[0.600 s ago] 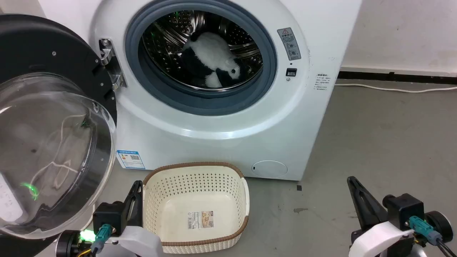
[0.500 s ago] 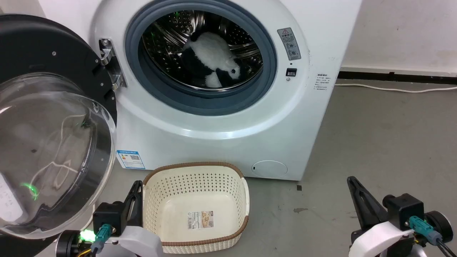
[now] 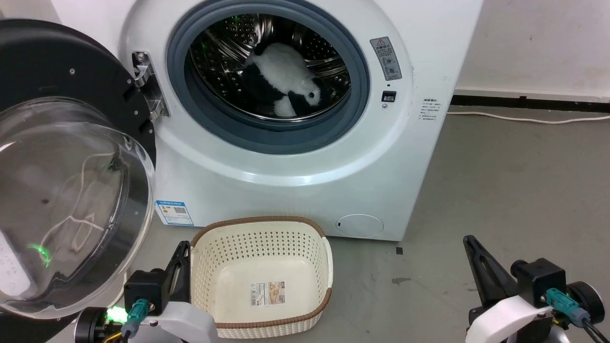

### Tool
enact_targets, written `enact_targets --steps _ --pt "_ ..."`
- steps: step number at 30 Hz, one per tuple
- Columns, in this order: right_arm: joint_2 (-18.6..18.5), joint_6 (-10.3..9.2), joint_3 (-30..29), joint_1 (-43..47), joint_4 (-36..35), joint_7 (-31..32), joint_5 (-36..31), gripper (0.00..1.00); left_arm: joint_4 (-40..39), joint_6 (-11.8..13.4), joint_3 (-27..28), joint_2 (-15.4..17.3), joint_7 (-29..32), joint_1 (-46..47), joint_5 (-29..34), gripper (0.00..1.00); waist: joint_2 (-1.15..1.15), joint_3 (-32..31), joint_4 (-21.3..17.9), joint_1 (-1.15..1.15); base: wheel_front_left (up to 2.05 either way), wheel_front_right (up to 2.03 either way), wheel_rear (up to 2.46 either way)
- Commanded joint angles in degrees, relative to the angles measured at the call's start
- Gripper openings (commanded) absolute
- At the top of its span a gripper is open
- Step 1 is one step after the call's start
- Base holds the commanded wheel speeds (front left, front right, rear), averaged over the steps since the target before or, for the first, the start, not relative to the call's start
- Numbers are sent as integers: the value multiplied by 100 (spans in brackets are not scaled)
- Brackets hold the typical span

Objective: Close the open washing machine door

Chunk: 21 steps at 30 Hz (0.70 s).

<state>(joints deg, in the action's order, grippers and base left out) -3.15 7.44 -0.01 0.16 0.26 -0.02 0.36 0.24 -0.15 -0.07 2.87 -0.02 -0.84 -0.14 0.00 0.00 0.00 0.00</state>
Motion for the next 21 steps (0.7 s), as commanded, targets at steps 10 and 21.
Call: enact_targets --steps 10,21 --pt "0 -1 -3 1 4 -7 15 100 4 0 -6 0 -7 -4 -1 100 0 1 -1 0 0 0 0" --pt "3 -1 -48 10 48 -139 172 100 -13 25 -77 3 -139 -13 -21 100 0 -7 39 0 0 0 0"
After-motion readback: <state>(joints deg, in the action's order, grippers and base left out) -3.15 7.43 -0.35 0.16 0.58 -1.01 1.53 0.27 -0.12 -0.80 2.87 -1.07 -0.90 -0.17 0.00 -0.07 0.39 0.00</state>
